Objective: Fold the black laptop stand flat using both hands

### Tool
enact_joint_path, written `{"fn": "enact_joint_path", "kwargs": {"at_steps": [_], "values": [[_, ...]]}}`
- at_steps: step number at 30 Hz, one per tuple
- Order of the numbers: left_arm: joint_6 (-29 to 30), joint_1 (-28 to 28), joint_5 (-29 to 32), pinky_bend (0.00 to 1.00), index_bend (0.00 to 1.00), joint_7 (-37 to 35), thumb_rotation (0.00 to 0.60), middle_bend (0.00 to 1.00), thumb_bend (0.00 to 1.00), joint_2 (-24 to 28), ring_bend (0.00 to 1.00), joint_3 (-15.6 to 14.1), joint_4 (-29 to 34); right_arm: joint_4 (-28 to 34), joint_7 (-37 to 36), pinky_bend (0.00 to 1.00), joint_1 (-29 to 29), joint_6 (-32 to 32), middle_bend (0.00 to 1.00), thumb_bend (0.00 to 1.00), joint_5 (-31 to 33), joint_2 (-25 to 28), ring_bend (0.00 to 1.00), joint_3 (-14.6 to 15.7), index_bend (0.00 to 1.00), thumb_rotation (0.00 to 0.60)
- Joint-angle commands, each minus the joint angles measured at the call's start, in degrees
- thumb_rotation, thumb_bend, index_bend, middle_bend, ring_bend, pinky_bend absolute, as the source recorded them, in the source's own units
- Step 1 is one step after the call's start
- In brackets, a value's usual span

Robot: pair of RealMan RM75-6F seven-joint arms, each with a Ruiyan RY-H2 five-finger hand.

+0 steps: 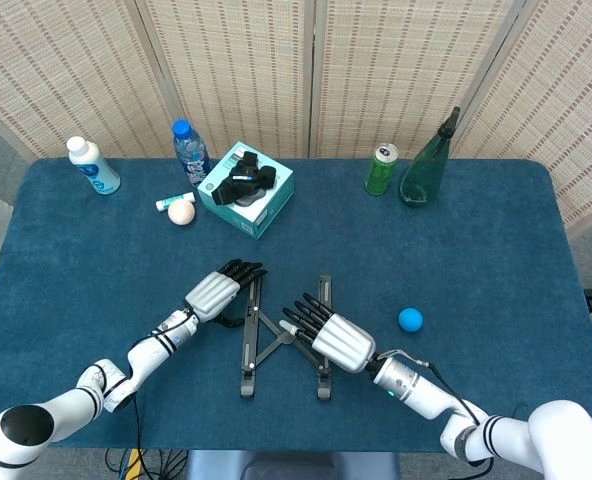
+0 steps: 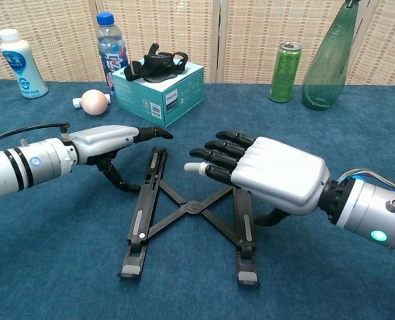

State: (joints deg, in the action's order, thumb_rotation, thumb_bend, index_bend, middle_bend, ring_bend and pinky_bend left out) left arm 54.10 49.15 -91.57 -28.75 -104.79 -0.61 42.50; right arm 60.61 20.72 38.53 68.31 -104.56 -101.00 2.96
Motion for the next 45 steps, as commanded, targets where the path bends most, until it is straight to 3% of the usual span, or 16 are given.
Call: {"fn": "enact_joint_path", "kwargs": {"at_steps": [1,45], "values": [[0.0,-0.02,0.05,0.0,0.0,-0.02,0.6,0.0,0.19,-0.03,0.0,-0.05,-0.06,-0.02,-0.15,0.0,-0.13,0.2,0.0,0.0,0.06,0.12,0.0,0.12,0.0,0.6],[-0.99,1.78,0.66,0.0,0.0,-2.51,0.6,0.0,0.19,0.42,0.0,0.55,3.72,-12.76,-2.97,0.0,3.51,6.21,0.0,0.0,-1.59,-10.2,0.0,-1.68,0.0,0.6]]}}
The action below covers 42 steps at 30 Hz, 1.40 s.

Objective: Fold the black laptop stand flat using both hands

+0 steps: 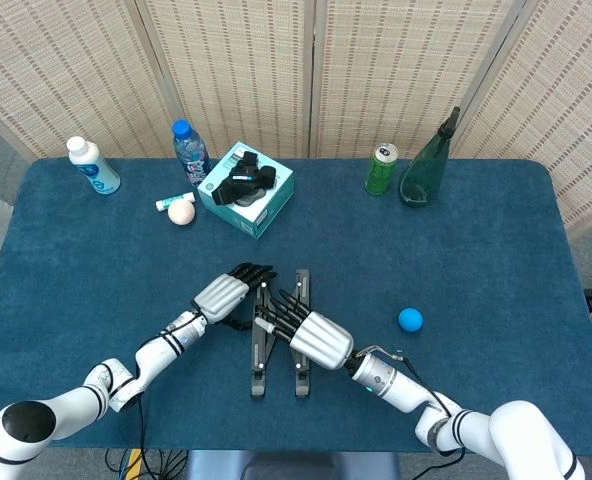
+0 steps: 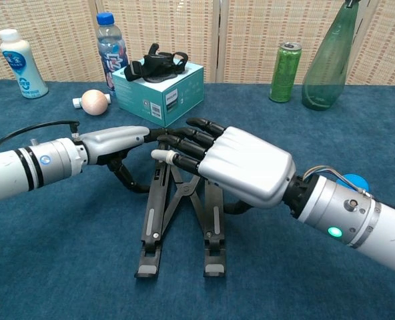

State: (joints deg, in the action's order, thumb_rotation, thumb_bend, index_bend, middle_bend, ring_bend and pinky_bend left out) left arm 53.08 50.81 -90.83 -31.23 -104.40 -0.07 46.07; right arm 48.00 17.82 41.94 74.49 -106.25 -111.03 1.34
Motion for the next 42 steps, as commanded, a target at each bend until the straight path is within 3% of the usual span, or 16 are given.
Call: {"fn": "enact_joint_path", "kwargs": {"at_steps": [1,6,10,18,24,32,42], "values": [[0.12,0.21,-0.15,0.0,0.0,0.06,0.6,0.0,0.19,0.03,0.0,0.04,0.32,-0.26,-0.08,0.0,0.18,0.06,0.0,0.0,0.16,-0.36,0.0,-0.09,0.0,0.6],[-0.05,0.34,-0.05,0.0,0.0,0.76,0.6,0.0,0.19,0.28,0.0,0.06,0.67,0.06,-0.31,0.0,0.41,0.3,0.0,0.0,0.37,-0.28,0.0,-0.13,0.0,0.6],[-0.1,-0.46,1.01,0.0,0.0,1.95,0.6,0.0,0.19,1.65,0.0,0.37,1.36,4.39,-1.75,0.0,0.98,-0.73,0.0,0.0,0.2,3.49,0.0,0.7,0.0,0.6],[1.65,-3.37,3.69,0.0,0.0,5.88,0.6,0.0,0.19,6.18,0.0,1.5,5.49,20.74,-3.8,0.0,4.76,-6.72,0.0,0.0,0.22,15.65,0.0,1.06,0.0,0.6],[2.74,-5.51,5.7,0.0,0.0,9.16,0.6,0.0,0.19,9.48,0.0,2.34,9.35,30.39,-8.57,0.0,9.84,-16.98,0.0,0.0,1.49,23.26,0.0,1.88,0.0,0.6],[3.31,-7.11,7.2,0.0,0.0,11.5,0.6,0.0,0.19,11.45,0.0,3.17,12.27,31.44,-18.46,0.0,17.78,-26.71,0.0,0.0,-1.05,27.21,0.0,4.33,0.0,0.6],[4.01,-8.62,7.69,0.0,0.0,11.48,0.6,0.0,0.19,12.23,0.0,3.53,12.62,23.02,-28.21,0.0,24.69,-28.64,0.0,0.0,-6.61,24.08,0.0,8.11,0.0,0.6]]}}
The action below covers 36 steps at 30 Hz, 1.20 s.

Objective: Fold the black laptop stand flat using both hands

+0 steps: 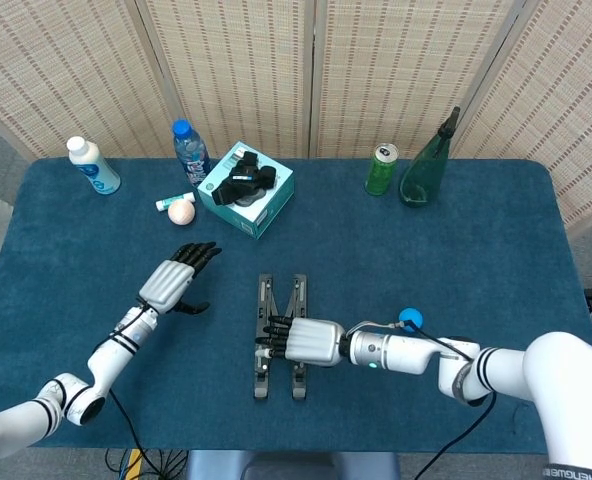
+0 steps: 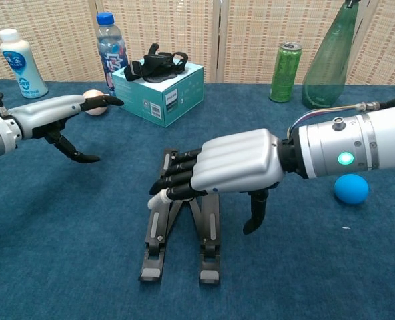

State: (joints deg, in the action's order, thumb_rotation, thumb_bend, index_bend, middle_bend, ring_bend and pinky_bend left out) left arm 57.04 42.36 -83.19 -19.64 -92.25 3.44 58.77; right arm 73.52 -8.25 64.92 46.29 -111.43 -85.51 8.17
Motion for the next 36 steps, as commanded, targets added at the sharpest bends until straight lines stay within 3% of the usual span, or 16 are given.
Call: {"fn": "enact_joint_path", "kwargs": {"at_steps": [1,15,36], "values": [[0.08,-0.28,0.07,0.0,0.0,-0.19,0.6,0.0,0.19,0.11,0.0,0.02,-0.16,-3.31,-2.67,0.0,2.09,-0.41,0.0,0.0,-1.74,-1.89,0.0,1.56,0.0,0.6],[0.2,-1.12,-0.24,0.0,0.0,-1.97,0.6,0.0,0.19,-0.23,0.0,0.34,-2.19,-13.25,-9.28,0.0,5.7,2.14,0.0,0.0,-3.1,-7.4,0.0,3.73,0.0,0.6],[0.38,-1.51,-0.9,0.0,0.0,-3.68,0.6,0.0,0.19,-0.77,0.0,0.62,-3.79,-17.33,-12.36,0.0,9.64,0.97,0.0,0.0,-1.6,-10.44,0.0,4.89,0.0,0.6]]}}
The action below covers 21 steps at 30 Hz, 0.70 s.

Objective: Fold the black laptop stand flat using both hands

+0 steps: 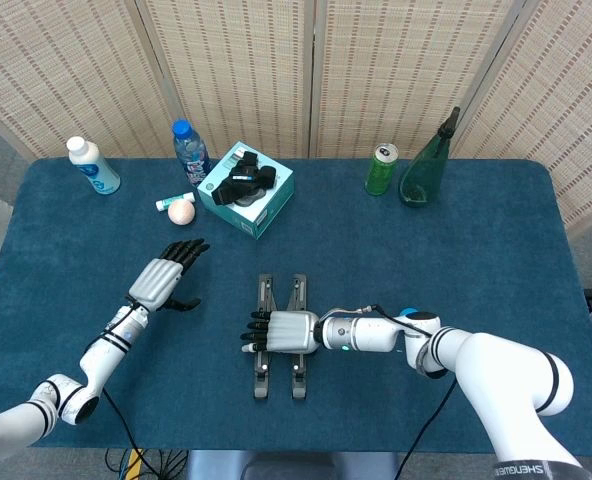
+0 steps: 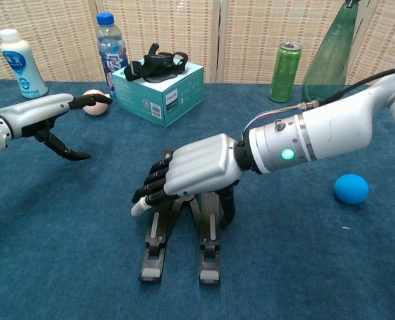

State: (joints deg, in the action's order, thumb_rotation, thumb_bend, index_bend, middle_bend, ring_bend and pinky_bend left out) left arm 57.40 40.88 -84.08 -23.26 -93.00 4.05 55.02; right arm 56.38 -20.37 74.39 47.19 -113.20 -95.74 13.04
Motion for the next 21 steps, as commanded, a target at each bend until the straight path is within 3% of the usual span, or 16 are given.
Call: {"fn": "enact_joint_path", "kwargs": {"at_steps": [1,13,21], "values": [[0.03,-0.05,-0.03,0.0,0.0,-0.1,0.6,0.0,0.19,-0.02,0.0,0.01,-0.06,-0.36,-0.34,0.0,0.25,0.17,0.0,0.0,0.25,-0.32,0.0,0.0,0.0,0.6],[0.27,-0.26,-0.31,0.0,0.0,-0.62,0.6,0.0,0.19,-0.1,0.0,0.07,-0.26,-1.36,-2.43,0.0,1.92,-1.11,0.0,0.02,1.36,-1.14,0.0,0.67,0.0,0.6],[0.29,-0.3,-0.5,0.0,0.0,-0.88,0.6,0.0,0.19,0.01,0.0,0.05,-0.06,-2.02,-3.37,0.0,2.18,-0.78,0.12,0.2,2.22,-1.61,0.0,0.75,0.0,0.6]]}}
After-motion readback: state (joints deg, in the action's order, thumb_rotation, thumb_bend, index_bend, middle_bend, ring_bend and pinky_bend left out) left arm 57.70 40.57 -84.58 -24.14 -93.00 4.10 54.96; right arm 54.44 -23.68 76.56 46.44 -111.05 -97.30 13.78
